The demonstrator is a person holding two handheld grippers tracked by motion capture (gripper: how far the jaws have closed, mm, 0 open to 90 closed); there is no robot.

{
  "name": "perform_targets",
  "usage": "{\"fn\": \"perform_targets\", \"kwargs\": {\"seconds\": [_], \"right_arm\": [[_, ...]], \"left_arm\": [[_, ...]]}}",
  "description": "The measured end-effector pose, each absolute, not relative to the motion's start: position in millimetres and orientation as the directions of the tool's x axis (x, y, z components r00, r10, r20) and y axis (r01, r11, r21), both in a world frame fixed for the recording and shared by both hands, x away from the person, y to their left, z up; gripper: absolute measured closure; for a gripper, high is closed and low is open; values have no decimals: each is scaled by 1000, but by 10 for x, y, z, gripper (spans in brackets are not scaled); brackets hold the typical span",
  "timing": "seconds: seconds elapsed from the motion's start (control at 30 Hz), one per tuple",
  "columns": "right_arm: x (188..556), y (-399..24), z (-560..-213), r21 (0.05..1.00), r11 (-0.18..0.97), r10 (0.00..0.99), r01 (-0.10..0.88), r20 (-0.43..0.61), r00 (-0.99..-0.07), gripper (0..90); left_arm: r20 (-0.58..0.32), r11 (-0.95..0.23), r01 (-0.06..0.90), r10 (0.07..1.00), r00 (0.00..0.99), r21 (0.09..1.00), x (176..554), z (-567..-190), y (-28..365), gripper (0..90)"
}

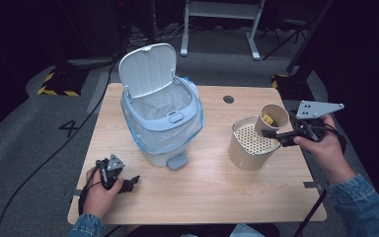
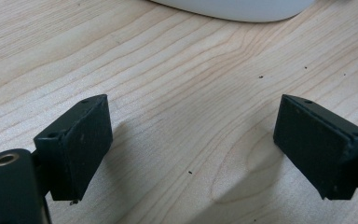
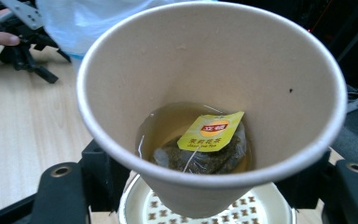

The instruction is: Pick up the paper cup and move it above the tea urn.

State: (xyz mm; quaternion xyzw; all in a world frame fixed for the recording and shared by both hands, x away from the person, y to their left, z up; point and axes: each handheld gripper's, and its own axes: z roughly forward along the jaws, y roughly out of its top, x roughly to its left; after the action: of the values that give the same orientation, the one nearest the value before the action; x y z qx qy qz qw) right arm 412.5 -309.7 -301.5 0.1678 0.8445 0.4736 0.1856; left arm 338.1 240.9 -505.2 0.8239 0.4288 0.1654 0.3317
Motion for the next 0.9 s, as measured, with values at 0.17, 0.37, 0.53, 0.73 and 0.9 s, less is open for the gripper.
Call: {"fn": "perform_targets", "kwargs": {"seconds": [0.17, 0.37, 0.53, 0.73, 0.9], "right_arm": [[4304, -3137, -2995, 864, 490, 481, 113, -160, -862, 300], [4443, -3163, -3008, 844, 534, 474, 50, -250, -844, 302], [4454, -3138, -3040, 798, 601, 453, -33, -375, -809, 306], [4390, -3074, -3081, 634, 757, 347, -162, -598, -722, 312], [4354, -3045, -3131, 498, 844, 259, -202, -706, -659, 314]], "left_arm": [[-12, -413, 597, 816, 578, 688, 3382, -5052, 2409, 118], [-12, -412, 597, 816, 578, 688, 3382, -5052, 2409, 118], [-12, -412, 597, 816, 578, 688, 3382, -5052, 2409, 118], [-12, -413, 597, 816, 578, 688, 3382, -5052, 2409, 118], [-12, -413, 597, 816, 578, 688, 3382, -5052, 2409, 117]]}}
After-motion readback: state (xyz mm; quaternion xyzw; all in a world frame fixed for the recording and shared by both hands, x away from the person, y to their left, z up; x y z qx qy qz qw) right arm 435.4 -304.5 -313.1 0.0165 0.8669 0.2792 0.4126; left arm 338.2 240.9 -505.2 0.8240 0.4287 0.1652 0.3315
